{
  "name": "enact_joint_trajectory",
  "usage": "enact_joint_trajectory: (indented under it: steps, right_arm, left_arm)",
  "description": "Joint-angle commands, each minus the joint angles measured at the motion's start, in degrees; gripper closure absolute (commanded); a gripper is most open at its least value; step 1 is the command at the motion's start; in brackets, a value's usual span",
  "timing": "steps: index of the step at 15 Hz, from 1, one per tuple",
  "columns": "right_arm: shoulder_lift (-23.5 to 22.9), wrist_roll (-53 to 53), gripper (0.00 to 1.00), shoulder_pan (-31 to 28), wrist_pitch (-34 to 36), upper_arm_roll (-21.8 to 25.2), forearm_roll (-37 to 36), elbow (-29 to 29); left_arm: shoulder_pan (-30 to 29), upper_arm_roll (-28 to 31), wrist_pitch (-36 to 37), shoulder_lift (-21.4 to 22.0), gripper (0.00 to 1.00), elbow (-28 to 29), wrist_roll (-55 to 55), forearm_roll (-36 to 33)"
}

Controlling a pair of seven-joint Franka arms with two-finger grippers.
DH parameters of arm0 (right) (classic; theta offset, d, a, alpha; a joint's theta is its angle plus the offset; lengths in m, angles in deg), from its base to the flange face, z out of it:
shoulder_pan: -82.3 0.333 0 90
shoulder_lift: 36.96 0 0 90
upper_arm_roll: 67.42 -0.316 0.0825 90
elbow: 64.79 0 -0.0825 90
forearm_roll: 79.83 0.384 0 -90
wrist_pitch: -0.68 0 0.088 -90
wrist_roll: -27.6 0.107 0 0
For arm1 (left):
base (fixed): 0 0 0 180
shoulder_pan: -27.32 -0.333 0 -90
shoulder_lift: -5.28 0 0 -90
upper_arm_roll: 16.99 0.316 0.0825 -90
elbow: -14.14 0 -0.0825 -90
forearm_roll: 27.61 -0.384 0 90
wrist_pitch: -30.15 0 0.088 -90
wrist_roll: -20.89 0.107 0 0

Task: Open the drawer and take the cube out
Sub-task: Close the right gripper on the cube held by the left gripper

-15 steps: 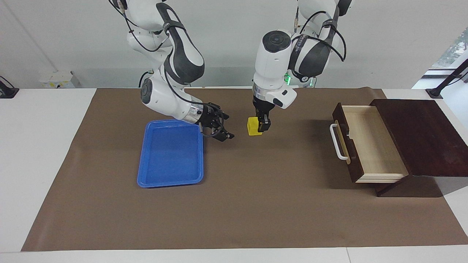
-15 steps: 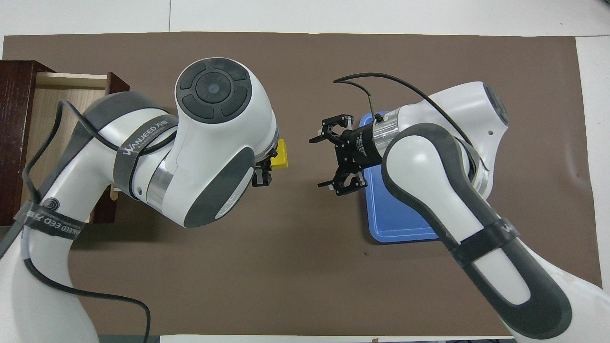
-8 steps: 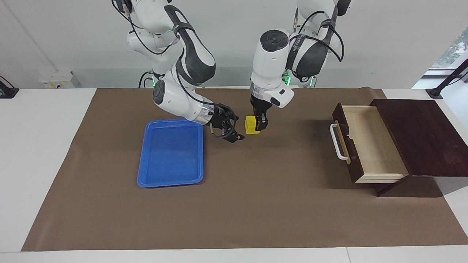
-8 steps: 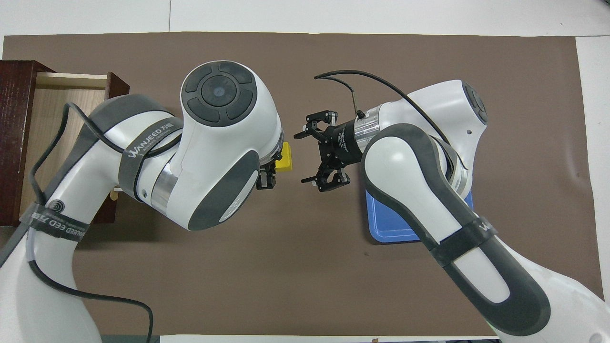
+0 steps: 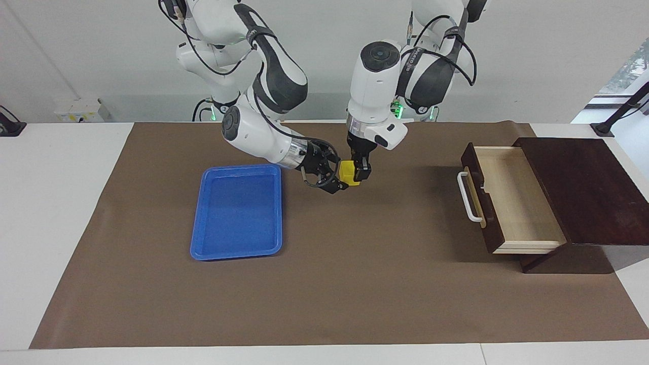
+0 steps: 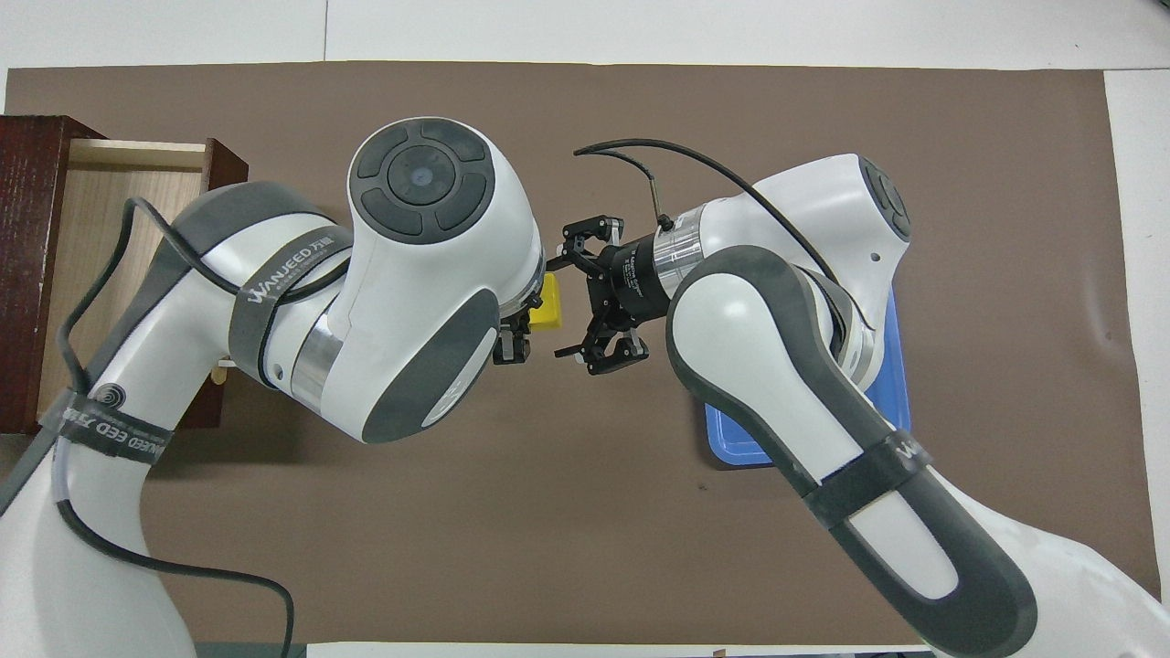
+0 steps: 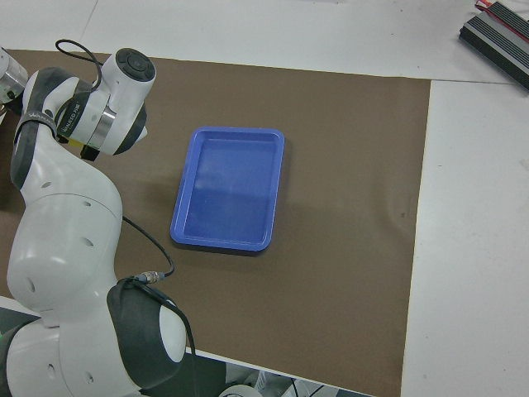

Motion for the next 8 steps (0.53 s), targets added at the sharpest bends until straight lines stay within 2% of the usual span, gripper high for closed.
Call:
enact_joint_trajectory:
  steps: [1, 6, 8]
  right_arm:
    - [0.88, 0.99, 0.0, -0.09, -0.06, -0.04, 1.79, -0.05]
    - [1.32, 1.17, 0.0, 0.0, -0.24, -0.04, 1.7, 0.3]
    - [1.49, 1.17, 0.09, 0.26, -0.59, -0.04, 1.7, 0.74]
  left_arm:
    - [1.24, 1.03, -0.01, 1.17, 1.0, 1.38, -0.64, 0.97]
    - [1.24, 0.94, 1.23, 1.17, 1.0, 1.2, -0.55, 0.79]
    - [1.24, 0.94, 1.14, 1.17, 1.0, 1.2, -0.55, 0.79]
